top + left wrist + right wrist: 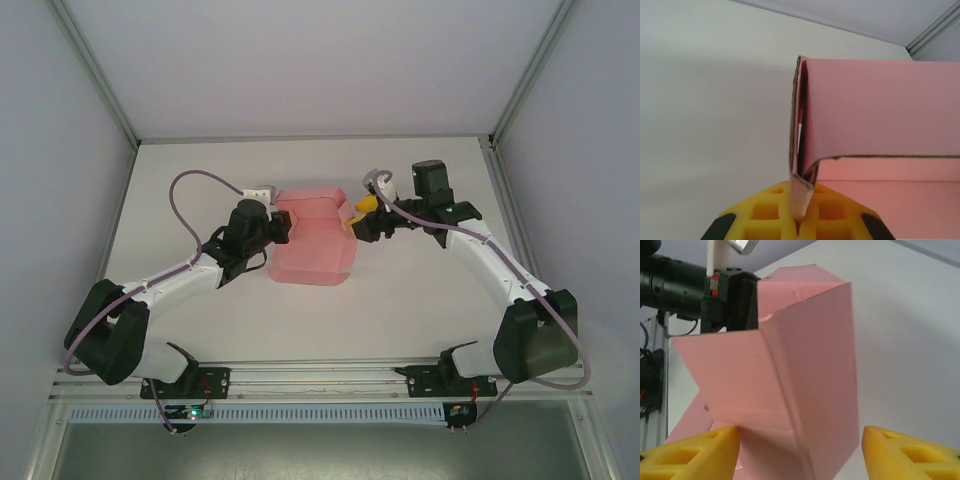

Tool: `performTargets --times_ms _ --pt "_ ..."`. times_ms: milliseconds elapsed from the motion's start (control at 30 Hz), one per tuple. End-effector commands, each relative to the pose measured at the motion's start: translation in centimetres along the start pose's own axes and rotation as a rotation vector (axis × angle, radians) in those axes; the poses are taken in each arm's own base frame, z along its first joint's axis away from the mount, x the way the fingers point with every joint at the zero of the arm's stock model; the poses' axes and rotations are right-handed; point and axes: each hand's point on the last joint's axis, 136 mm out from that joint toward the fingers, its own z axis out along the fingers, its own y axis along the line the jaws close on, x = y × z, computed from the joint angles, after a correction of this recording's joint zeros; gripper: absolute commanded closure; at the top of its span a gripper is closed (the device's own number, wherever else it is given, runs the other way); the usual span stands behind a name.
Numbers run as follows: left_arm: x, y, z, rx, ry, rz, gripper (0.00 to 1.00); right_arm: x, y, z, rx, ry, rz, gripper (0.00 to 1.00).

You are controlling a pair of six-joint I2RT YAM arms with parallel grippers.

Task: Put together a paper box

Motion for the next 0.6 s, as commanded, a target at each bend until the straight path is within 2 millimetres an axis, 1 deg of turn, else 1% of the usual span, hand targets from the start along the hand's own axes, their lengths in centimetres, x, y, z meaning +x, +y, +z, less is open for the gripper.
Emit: performTargets --times_ms 0,100,167,200,267,300,400,467,533,567 --pt "-1.5 -1.0 0.1 0.035 -0.029 0.016 1.0 -0.7 -0.8 1.0 0.059 0.026 -0.07 0.35" --pt "-1.4 -1.1 0.2 0.041 -0.021 0.018 1.0 -1.2 -2.0 2.3 0.17 0.05 -0.091 0.42" --pt "-1.3 -1.0 0.2 0.036 -0.017 0.013 1.0 -1.5 -2.9 3.1 0.252 0.051 -0.08 0.51" --pt "-1.2 -1.0 0.3 0.033 -0.014 0.012 1.0 -1.8 -3.5 3.4 0.306 0.045 -0.072 0.51" --pt "-1.1 -0.9 0.4 0.024 -0.013 0.006 1.0 -2.3 -5.0 3.8 0.46 0.027 -0.063 0.52" --pt "-1.1 -0.8 0.5 0.016 -0.011 0.003 1.0 -2.5 -6.1 3.6 0.573 0.011 -0.049 0.54" --pt "-0.8 -0.7 0.9 -0.043 0.001 -0.003 1.0 -3.2 -8.5 2.5 0.89 -0.064 -0.002 0.73" --pt "-0.6 -0.7 1.3 -0.094 0.009 -0.009 1.0 -3.4 -9.3 1.9 1.039 -0.097 0.021 0.91" --pt "-0.3 0.0 1.4 -0.174 0.023 -0.057 1.0 -3.4 -10.1 1.1 1.205 -0.1 0.018 1.0" --pt "-0.1 0.6 1.4 -0.214 0.033 -0.089 1.0 -3.4 -10.5 0.5 1.277 -0.088 0.005 1.0"
